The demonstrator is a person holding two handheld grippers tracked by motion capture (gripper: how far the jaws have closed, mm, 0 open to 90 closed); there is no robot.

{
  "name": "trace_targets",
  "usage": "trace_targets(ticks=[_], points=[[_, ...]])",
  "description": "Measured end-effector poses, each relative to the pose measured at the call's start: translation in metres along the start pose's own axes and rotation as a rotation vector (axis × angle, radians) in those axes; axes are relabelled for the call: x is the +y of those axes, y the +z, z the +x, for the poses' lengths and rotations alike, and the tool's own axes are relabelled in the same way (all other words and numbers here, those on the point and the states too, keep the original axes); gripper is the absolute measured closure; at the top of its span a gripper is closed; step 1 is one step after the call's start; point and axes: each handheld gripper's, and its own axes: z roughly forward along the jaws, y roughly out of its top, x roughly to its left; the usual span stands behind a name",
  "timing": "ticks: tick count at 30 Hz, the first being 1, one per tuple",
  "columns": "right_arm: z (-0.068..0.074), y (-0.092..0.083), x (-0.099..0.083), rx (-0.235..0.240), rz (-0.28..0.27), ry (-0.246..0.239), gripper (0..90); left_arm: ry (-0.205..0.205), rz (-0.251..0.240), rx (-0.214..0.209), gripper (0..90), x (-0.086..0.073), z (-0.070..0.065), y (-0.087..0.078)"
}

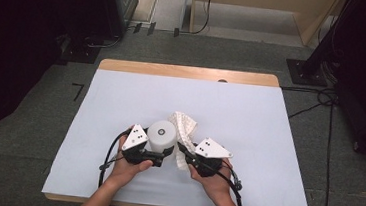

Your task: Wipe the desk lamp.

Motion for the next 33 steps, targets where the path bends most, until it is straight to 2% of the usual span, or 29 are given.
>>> trace_targets(ticks=[1,2,5,8,11,13,17,19,24,26,28,33], points=[[-0.001,0.005,-0.004,0.007,0.038,0.006,78.9,-0.004,-0.007,0.000,8.8,0.000,0.001,-0.001],[-0.001,0.008,-0.006,0.009,0.052,0.011,78.9,-0.005,-0.010,0.000,8.8,0.001,0.001,-0.002],[-0.002,0.011,-0.009,0.014,0.069,0.020,78.9,0.003,-0.015,-0.004,8.8,0.001,0.001,-0.002],[-0.002,0.007,-0.005,0.005,0.044,0.020,78.8,0.014,-0.005,-0.018,8.8,0.000,-0.001,0.000],[-0.002,0.000,0.000,-0.001,0.003,0.018,78.9,0.042,0.017,-0.019,8.7,-0.002,-0.004,0.003],[-0.002,-0.005,0.005,0.000,-0.015,0.002,78.9,0.039,0.023,-0.030,8.7,-0.003,-0.005,0.005],[-0.002,-0.012,0.010,0.005,-0.052,0.004,78.9,0.043,0.024,-0.031,8.7,-0.003,-0.006,0.005],[-0.002,-0.009,0.008,0.004,-0.041,0.008,78.9,0.041,0.020,-0.027,8.7,-0.002,-0.005,0.004],[-0.004,0.005,-0.004,0.008,0.035,0.033,78.9,0.033,-0.007,-0.024,8.8,0.000,-0.003,0.001],[-0.005,0.008,-0.008,0.010,0.051,0.034,78.9,0.039,-0.001,-0.003,8.7,-0.001,-0.002,0.002],[-0.006,0.009,-0.009,0.007,0.056,0.031,78.9,0.047,0.008,0.007,8.7,-0.005,-0.002,0.005],[-0.012,0.007,-0.009,-0.013,0.047,0.039,78.9,0.101,0.040,0.036,8.7,-0.012,-0.003,0.011]])
